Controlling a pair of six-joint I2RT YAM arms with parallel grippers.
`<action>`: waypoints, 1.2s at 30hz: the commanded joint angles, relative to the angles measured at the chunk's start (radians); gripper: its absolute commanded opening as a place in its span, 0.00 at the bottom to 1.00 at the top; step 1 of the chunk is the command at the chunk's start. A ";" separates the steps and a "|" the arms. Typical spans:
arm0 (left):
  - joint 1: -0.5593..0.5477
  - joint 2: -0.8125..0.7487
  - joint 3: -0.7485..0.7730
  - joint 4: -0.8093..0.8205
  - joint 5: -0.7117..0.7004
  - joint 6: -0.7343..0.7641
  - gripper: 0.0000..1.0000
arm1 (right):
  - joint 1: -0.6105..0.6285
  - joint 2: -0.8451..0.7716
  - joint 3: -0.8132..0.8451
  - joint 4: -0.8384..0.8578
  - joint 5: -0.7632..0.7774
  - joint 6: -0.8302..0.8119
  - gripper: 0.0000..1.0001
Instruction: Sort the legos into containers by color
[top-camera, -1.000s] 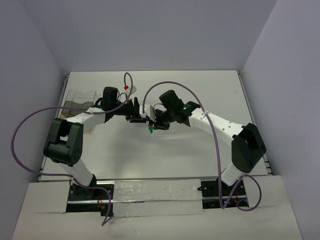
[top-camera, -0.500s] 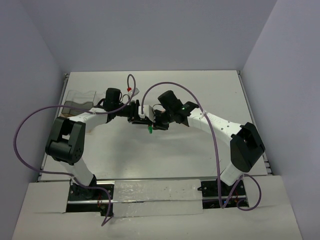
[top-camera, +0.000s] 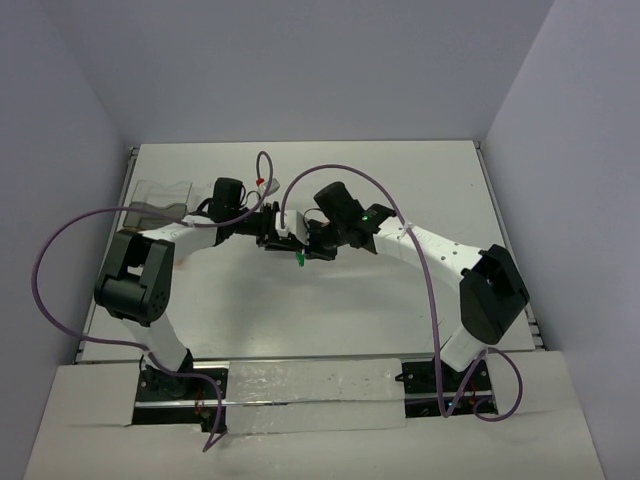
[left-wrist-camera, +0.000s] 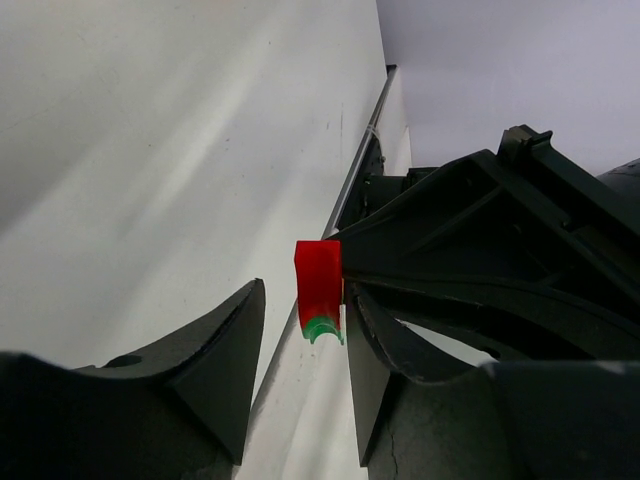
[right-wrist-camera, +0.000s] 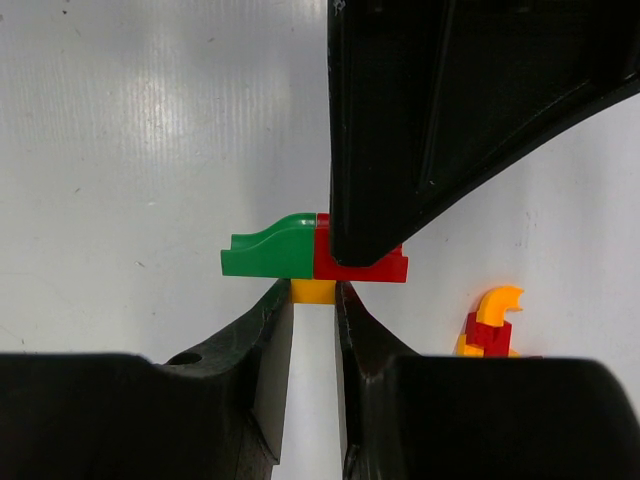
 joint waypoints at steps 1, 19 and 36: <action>-0.006 0.003 0.036 0.039 0.032 -0.009 0.43 | 0.010 0.009 0.057 0.028 0.004 0.009 0.00; 0.220 -0.019 0.040 0.057 0.022 -0.006 0.00 | 0.016 -0.017 0.012 0.047 0.018 0.023 0.00; 0.528 0.027 0.445 -0.447 -0.765 0.534 0.00 | 0.011 0.039 0.070 0.059 0.031 0.083 0.00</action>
